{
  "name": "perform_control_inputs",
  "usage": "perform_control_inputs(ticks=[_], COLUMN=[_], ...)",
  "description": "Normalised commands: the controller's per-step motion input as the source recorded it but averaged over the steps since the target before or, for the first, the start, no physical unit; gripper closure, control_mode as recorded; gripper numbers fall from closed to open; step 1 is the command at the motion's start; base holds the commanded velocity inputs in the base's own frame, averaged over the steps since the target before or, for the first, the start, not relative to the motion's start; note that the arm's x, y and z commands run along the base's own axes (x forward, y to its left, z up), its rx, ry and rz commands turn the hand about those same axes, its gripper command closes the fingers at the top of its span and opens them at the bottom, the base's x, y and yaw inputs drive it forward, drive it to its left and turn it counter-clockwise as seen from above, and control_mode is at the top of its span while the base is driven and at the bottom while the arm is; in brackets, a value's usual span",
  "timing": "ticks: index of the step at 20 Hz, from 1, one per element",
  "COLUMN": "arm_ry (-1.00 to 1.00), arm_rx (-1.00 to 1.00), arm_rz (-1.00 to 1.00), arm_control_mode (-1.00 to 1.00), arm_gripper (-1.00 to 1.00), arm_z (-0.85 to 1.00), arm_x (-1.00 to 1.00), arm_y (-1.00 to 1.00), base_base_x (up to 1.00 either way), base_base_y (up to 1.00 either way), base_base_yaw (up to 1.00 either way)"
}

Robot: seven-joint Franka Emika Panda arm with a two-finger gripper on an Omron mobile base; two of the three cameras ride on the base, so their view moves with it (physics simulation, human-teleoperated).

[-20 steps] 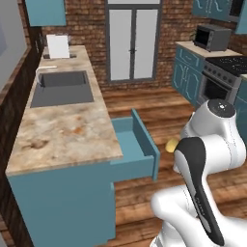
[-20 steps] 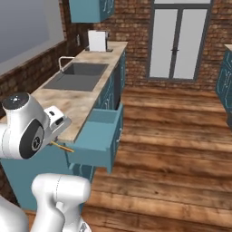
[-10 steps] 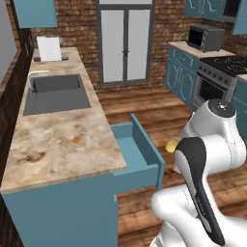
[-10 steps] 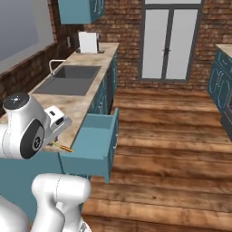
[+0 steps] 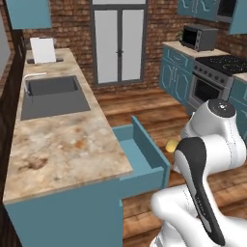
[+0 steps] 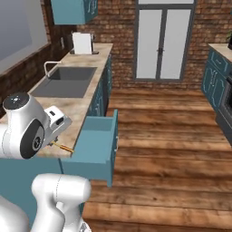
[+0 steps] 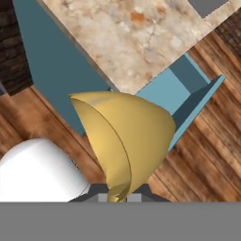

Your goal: Organize the utensils by type. Pick up the wooden spoons from the counter and place them in the open cabinet. Then pick up the metallic utensils from the counter and place them in the open drawer.

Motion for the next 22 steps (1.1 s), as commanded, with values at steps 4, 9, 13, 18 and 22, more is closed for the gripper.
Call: perform_control_inputs(ticks=[4,9,13,18,22], arm_ry=[0.0,0.0,0.0,0.0,-0.03], arm_rx=[0.0,0.0,0.0,0.0,0.0], arm_rz=[0.0,0.0,0.0,0.0,-0.01], arm_control_mode=[1.0,1.0,1.0,1.0,-1.0], arm_gripper=[1.0,1.0,1.0,1.0,1.0], arm_z=[0.0,0.0,0.0,0.0,0.0], arm_x=[0.0,0.0,0.0,0.0,0.02], arm_y=[0.0,0.0,0.0,0.0,0.05], base_base_x=[0.35,0.36,0.35,0.27,0.15], base_base_y=[0.34,0.27,0.28,0.29,0.21], base_base_yaw=[-0.1,-0.07,-0.07,-0.07,-0.05])
